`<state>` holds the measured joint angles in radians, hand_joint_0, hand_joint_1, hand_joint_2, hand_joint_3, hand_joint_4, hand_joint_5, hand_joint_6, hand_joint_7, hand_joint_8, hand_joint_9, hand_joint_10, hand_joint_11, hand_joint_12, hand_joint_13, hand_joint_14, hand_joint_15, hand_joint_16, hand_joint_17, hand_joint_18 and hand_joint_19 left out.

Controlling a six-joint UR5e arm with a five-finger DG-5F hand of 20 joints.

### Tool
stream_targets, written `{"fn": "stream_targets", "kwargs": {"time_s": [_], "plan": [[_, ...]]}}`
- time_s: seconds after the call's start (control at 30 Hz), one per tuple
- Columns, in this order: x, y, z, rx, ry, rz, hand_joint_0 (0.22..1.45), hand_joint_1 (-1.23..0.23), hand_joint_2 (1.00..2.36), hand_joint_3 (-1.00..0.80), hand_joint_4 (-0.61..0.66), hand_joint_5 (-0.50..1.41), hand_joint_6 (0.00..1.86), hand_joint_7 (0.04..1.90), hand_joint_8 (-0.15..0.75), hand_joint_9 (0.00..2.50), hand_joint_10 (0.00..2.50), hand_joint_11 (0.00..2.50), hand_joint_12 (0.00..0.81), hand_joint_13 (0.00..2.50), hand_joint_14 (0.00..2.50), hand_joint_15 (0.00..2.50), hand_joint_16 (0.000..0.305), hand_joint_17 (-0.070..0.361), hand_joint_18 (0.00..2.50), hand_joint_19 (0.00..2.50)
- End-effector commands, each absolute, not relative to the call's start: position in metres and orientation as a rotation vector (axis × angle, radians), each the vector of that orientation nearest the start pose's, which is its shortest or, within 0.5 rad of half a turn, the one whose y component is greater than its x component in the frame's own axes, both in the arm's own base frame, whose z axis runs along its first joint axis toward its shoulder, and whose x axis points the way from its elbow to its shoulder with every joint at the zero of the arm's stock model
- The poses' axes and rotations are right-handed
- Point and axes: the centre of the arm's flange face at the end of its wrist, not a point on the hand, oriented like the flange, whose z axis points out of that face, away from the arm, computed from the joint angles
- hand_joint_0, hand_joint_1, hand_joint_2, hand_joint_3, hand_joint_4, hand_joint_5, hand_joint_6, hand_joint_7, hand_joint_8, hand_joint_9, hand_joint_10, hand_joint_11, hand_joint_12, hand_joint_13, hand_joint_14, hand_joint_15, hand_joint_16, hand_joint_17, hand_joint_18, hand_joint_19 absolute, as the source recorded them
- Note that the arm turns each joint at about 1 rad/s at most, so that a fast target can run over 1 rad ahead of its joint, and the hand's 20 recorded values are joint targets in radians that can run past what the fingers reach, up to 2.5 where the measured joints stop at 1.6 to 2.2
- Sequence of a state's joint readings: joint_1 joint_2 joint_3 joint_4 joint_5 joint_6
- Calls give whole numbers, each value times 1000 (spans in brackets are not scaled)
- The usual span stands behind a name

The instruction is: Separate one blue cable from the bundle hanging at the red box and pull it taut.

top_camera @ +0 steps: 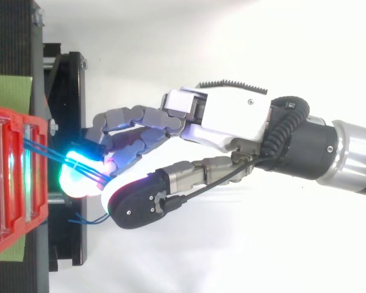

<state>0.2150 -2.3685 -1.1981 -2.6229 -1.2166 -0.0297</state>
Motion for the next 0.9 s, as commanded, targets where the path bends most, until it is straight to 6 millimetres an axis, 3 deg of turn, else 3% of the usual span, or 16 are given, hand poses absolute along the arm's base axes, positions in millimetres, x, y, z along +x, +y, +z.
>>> {"fn": "stream_targets", "kwargs": {"time_s": [0.0,0.33,0.47,0.87], "plan": [[782,0,207,1210,1045,1146,623,-522,1008,-422,241,-113,503,1136,296,800,10,302,266,496,1,74,33,74,438,196],[784,4,212,1207,1041,1154,634,-543,1011,-397,206,-103,502,1217,298,822,13,332,261,502,3,80,33,73,449,189],[784,4,212,1209,1039,1156,639,-560,1013,-369,181,-91,500,1332,302,834,12,340,262,507,3,75,33,73,457,194],[782,5,213,1224,1048,1170,629,-580,1021,-252,198,-144,713,1079,314,846,14,430,265,520,3,89,33,74,473,195]]}}
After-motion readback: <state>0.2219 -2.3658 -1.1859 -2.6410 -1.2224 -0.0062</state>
